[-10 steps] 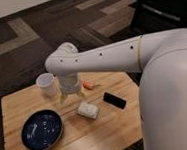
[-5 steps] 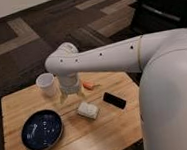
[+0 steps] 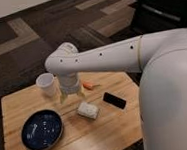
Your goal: Push the ceramic bowl across the table
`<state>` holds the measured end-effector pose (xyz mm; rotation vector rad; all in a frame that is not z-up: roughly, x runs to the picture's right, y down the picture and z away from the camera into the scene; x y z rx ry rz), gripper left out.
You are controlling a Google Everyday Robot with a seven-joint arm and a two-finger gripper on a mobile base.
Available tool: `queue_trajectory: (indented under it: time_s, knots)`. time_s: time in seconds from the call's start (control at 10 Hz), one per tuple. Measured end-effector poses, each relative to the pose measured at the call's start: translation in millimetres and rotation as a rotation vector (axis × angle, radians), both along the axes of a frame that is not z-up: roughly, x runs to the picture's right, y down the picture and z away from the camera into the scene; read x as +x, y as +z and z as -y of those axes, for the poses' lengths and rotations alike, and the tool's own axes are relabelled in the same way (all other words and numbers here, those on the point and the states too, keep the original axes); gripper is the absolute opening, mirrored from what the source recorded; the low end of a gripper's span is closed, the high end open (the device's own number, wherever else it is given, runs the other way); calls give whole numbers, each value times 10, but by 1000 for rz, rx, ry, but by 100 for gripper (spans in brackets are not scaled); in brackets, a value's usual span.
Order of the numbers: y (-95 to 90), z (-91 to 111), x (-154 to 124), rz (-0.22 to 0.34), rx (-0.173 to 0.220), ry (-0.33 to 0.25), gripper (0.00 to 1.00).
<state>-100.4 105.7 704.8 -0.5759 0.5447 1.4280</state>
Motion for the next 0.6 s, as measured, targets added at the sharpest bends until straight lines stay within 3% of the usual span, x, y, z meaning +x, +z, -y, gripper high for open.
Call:
queue_trajectory:
  time_s: [0.3,0.6]
  knots:
    - [125,-180,39,-36,-25,-53,65]
    - [322,-463,-43,-15,-70,-87,65]
